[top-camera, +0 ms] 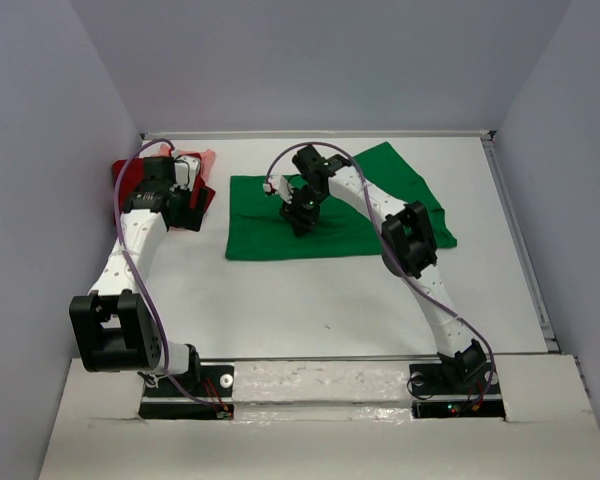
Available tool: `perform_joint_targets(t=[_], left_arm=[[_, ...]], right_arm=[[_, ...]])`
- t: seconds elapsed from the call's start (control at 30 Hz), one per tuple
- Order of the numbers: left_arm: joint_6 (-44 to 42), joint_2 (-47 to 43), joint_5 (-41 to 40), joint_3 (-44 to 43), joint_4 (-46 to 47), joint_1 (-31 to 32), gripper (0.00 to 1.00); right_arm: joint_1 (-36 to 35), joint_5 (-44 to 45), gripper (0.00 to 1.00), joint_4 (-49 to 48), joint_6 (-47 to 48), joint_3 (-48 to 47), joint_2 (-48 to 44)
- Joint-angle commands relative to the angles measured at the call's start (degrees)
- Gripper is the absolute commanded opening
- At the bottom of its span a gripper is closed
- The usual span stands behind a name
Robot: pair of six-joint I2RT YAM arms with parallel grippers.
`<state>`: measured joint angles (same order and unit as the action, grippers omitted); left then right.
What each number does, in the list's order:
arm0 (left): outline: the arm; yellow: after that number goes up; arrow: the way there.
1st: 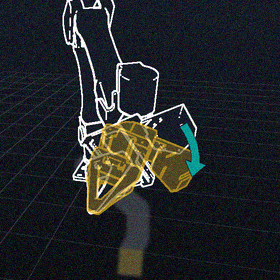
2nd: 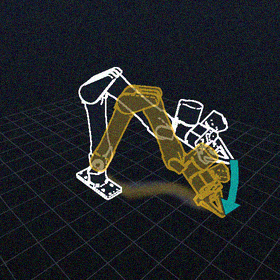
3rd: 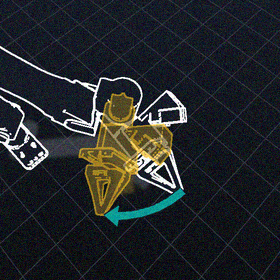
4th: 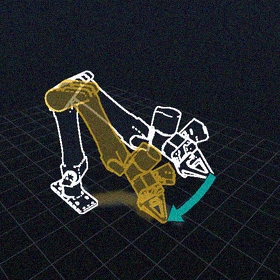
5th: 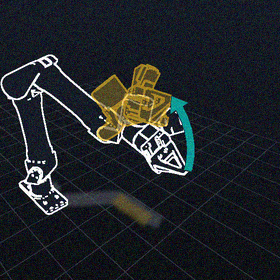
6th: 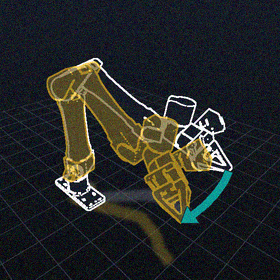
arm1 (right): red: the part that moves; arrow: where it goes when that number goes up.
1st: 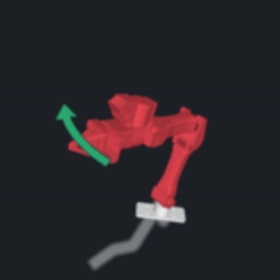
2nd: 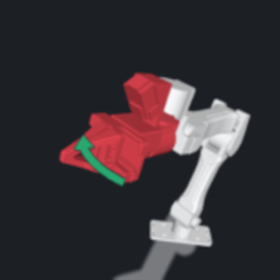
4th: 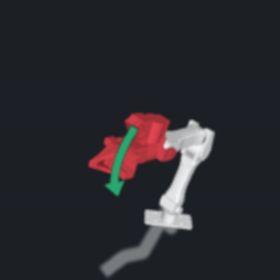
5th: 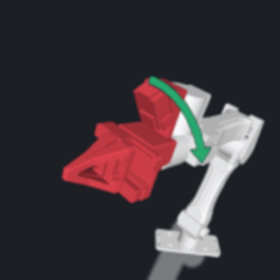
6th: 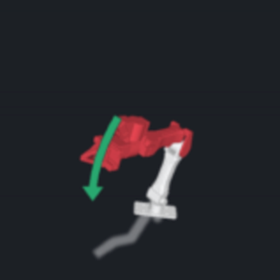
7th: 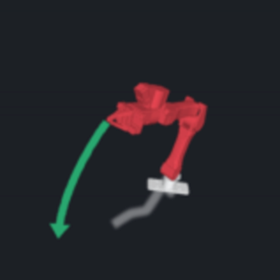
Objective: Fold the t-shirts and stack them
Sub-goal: Fold the flattened tshirt in 1/3 of the way, then grap the side of the flattened tshirt furthest away from the robot with both arms
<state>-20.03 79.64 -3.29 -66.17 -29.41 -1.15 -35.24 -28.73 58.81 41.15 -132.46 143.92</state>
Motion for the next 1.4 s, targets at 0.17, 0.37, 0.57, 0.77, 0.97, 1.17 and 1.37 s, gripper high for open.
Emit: perform_joint_targets(t=[0.17, 0.37, 0.57, 0.77, 0.97, 1.17, 1.37], left_arm=[[0.43, -2.56, 0.65, 0.17, 0.23, -0.17, 0.99], [0.43, -2.73, 1.09, 0.43, 0.23, -0.17, 0.99], [0.61, -1.68, 2.14, -0.45, 0.05, -0.17, 0.99], [0.87, 0.26, 5.13, -3.52, -1.00, 0.27, 0.99], [0.87, 1.31, 4.70, -4.75, -1.18, 3.60, 0.99], [0.43, 2.71, 6.63, -4.75, 0.31, 7.03, 0.99], [0.87, 10.70, 9.17, -11.15, 0.67, 8.44, 0.99]], right_arm=[[0.00, 4.21, 0.55, -7.47, -0.19, 2.38, -4.61], [0.00, 7.90, 0.55, -11.52, -0.19, 3.97, -6.54], [0.00, 11.49, 0.55, -13.98, -0.98, 5.98, -13.47], [2.98, 19.48, 0.56, -17.06, -1.50, 4.94, -22.27], [12.90, 34.34, 0.57, -19.78, -5.01, 3.88, -25.26], [25.04, 38.31, 0.57, -19.26, -15.03, 10.80, -27.99], [32.51, 33.75, 0.57, -15.30, -22.51, 16.18, -29.22]])
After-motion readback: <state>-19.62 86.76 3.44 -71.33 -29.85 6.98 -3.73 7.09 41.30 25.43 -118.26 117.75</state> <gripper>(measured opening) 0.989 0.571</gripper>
